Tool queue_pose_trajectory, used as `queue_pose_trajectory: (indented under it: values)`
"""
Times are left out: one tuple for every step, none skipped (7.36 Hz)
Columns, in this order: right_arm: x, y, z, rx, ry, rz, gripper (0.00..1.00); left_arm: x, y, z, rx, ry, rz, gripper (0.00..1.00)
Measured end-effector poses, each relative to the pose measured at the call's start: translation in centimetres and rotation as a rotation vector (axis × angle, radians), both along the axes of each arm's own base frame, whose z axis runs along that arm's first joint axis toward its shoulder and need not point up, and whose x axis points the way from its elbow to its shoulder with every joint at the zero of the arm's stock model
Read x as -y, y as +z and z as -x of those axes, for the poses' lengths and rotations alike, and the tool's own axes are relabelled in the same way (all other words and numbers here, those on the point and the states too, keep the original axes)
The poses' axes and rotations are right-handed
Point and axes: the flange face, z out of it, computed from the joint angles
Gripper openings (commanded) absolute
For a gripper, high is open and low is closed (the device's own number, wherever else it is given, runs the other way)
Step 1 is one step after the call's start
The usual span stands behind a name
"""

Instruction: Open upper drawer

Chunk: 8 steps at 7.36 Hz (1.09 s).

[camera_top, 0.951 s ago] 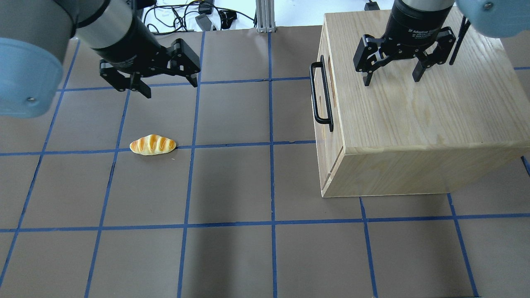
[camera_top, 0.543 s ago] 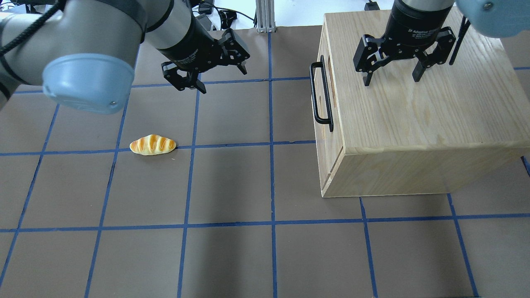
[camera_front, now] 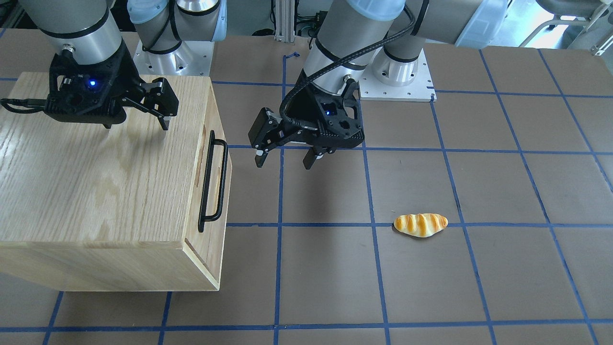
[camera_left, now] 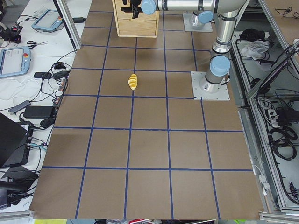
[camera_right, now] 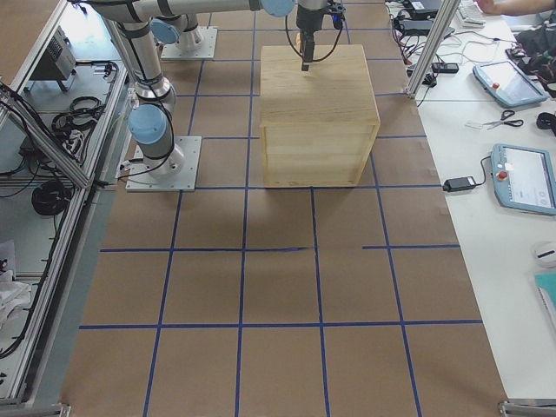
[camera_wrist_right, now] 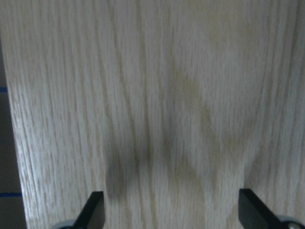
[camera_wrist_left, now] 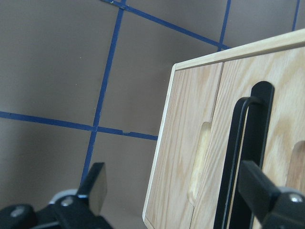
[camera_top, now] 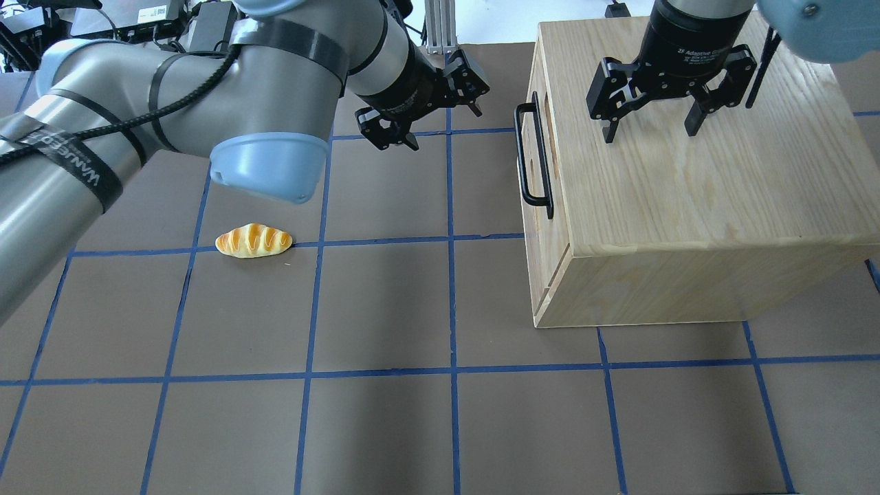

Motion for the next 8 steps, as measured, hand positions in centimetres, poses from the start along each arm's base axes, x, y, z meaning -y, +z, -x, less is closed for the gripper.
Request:
queue_pose_trajectory:
  values:
    - [0.0,0.0,0.0,0.0,0.001,0.0,1.0,0.2,-1.1,1.1,-0.007,-0.004,-0.004,1.0]
    - [0.0,0.0,0.0,0.0,0.001,0.0,1.0,0.4,-2.2,2.3,-0.023,-0.004,-0.009,1.0]
    - [0.0,0.0,0.0,0.0,0.001,0.0,1.0,0.4,-3.0,3.4,-0.038,0.0,-0.017,1.0]
    - [0.0,0.0,0.0,0.0,0.0,0.0,1.0,0.3,-4.0,4.0,-0.041,0.0,-0.029,1.0]
    - [0.0,0.0,0.0,0.0,0.0,-0.001,1.0,0.3,-4.9,4.4,-0.037,0.0,-0.045,1.0]
    - [0.0,0.0,0.0,0.0,0.001,0.0,1.0,0.4,-5.6,4.7,-0.033,-0.002,-0.057,1.0]
    - [0.0,0.0,0.0,0.0,0.001,-0.001,1.0,0.3,-5.9,5.0,-0.032,-0.008,-0.062,1.0]
    - [0.0,0.0,0.0,0.0,0.001,-0.001,1.0,0.3,-6.1,5.3,-0.031,-0.014,-0.062,1.0]
